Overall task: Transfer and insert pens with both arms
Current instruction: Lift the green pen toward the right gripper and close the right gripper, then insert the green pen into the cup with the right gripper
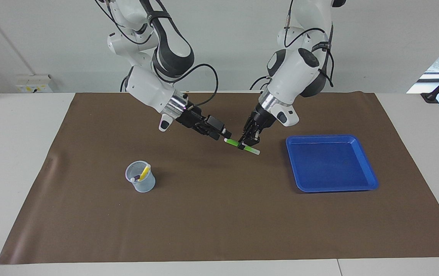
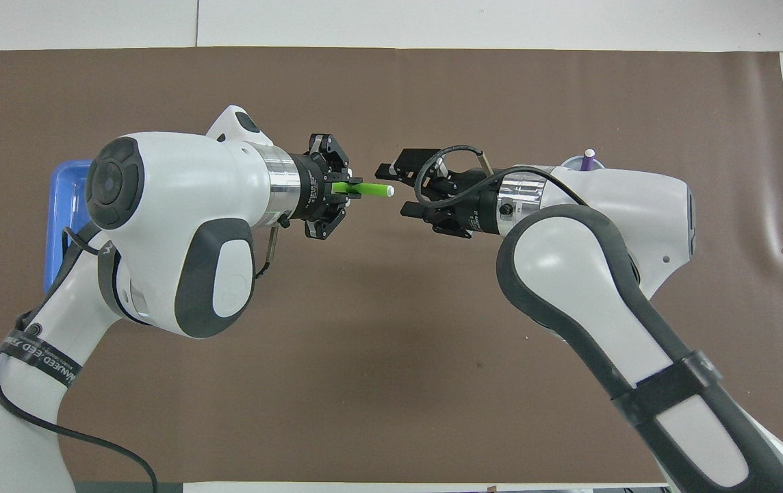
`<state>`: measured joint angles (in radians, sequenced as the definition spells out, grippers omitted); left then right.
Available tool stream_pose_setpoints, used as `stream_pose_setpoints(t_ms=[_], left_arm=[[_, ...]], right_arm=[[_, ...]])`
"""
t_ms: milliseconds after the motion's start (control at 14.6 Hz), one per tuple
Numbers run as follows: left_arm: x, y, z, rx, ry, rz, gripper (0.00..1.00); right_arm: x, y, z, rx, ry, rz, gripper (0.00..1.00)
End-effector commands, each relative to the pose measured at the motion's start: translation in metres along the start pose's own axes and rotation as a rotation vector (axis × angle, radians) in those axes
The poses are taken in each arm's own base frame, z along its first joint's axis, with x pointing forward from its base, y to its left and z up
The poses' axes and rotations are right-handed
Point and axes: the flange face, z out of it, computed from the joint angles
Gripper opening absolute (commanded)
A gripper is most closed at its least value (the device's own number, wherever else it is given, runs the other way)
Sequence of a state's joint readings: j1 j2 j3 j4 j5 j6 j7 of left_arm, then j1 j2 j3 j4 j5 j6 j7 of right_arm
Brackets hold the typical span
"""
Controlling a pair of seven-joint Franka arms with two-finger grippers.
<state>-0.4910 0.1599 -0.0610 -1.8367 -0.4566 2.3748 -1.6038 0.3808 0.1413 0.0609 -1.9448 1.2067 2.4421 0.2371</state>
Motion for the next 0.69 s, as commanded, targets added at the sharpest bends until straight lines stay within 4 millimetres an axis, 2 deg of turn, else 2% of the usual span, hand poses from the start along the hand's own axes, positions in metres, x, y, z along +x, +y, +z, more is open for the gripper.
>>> stream_pose_setpoints(t_ms=[0,69,206,617], left_arm=[[-0.010,-0.001,0.005,-0.006,-0.015,-0.029,0.00],[-0.011,-0.002,0.005,-0.006,-0.016,-0.034,0.00],[-0.023,-0.006,0.008,-0.005,-0.022,-0.025,0.00],[-0.022,-0.008,0.010,0.004,-0.020,-0.027,0.00]], right_arm=[[-0.006,0.002,-0.005,0.018,0.006,0.012,0.64],[-0.006,0.002,-0.005,0.019,0.007,0.012,0.58],[-0.003,0.002,-0.006,0.021,0.009,0.014,0.54],[-0.002,0.003,-0.007,0.020,0.012,0.015,0.36]])
